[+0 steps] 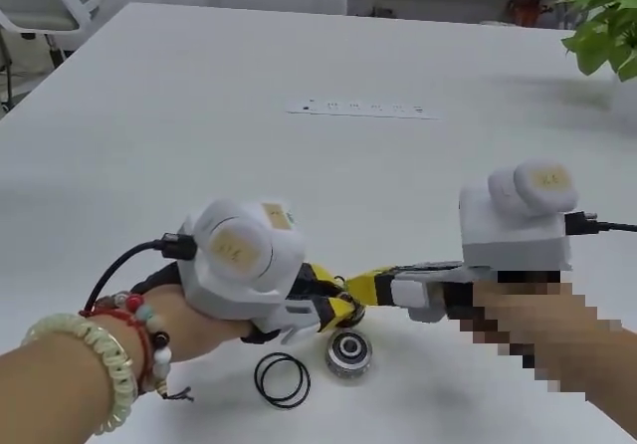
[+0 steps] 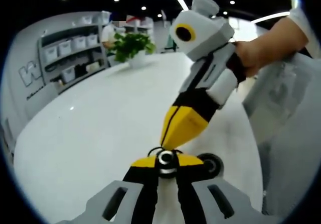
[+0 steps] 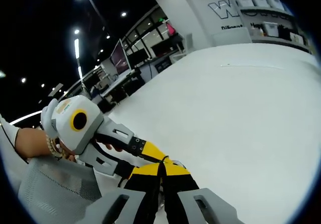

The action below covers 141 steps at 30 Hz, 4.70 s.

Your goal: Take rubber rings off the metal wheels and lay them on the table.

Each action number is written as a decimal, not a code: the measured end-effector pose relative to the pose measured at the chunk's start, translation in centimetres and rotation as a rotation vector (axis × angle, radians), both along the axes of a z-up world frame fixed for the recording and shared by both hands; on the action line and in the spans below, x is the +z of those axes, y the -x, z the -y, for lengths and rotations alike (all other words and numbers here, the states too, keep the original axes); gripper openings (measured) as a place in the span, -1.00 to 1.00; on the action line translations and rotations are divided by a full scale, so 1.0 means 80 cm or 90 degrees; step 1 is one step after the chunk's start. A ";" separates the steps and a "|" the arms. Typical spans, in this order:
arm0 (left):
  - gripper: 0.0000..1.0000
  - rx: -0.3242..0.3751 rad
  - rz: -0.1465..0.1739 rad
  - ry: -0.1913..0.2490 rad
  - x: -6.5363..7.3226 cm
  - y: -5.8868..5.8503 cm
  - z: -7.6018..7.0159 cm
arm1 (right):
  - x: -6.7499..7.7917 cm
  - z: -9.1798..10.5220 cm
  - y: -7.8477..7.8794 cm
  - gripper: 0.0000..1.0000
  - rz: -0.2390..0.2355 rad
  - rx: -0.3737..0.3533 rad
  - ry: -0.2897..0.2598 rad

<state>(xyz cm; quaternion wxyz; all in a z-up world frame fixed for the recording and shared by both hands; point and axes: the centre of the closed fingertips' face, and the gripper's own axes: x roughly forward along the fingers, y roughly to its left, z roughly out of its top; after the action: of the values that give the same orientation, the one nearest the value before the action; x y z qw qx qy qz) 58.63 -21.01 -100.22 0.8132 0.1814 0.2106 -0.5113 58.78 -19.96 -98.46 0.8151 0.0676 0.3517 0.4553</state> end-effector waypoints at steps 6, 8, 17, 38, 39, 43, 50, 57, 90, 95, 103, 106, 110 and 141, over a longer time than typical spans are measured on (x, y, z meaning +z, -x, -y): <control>-0.73 0.004 0.004 0.009 0.000 0.000 0.000 | -0.016 0.010 0.000 -1.00 -0.013 -0.012 0.033; -0.73 0.004 0.004 0.012 0.000 0.000 0.000 | -0.016 0.012 -0.002 -1.00 -0.012 -0.015 0.035; -0.72 -0.005 0.001 -0.010 0.006 0.001 -0.002 | -0.017 0.015 -0.004 -1.00 -0.013 -0.023 0.043; -0.02 -0.044 0.032 0.041 0.093 0.011 -0.019 | 0.017 0.017 -0.015 -1.00 -0.008 -0.063 -0.023; 0.01 -0.041 0.040 0.046 0.102 0.010 -0.021 | 0.021 0.016 -0.015 -1.00 -0.006 -0.064 -0.028; 0.07 -0.037 0.059 0.059 0.131 0.011 -0.030 | 0.029 0.013 -0.016 -1.00 -0.004 -0.066 -0.044; 0.17 -0.034 0.086 0.068 0.166 0.029 -0.051 | 0.043 0.005 -0.013 -1.00 0.004 -0.057 -0.063; 0.26 -0.006 0.113 0.051 0.182 0.045 -0.087 | 0.051 -0.009 -0.003 -1.00 0.002 -0.031 -0.077; 0.42 0.124 0.011 0.050 0.099 0.117 -0.161 | -0.002 -0.054 0.074 -1.00 -0.075 0.134 -0.013; 0.41 0.130 0.005 0.059 0.097 0.119 -0.158 | -0.012 -0.053 0.078 -1.00 -0.084 0.141 0.002; 0.40 0.136 -0.011 0.063 0.087 0.122 -0.155 | -0.022 -0.054 0.087 -1.00 -0.089 0.161 0.025; 0.39 0.134 -0.015 0.061 0.084 0.124 -0.154 | -0.025 -0.054 0.088 -1.00 -0.092 0.164 0.028; 0.39 0.137 -0.017 0.060 0.083 0.124 -0.156 | -0.029 -0.054 0.090 -1.00 -0.088 0.170 0.040; 0.38 0.137 -0.017 0.053 0.077 0.124 -0.158 | -0.034 -0.052 0.095 -0.99 -0.006 0.231 0.127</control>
<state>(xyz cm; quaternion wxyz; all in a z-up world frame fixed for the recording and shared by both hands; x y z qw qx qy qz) 48.68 -8.35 -94.06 0.8674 0.1173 0.2183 -0.4315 51.14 -15.78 -101.14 0.7208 -0.0759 0.4051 0.5573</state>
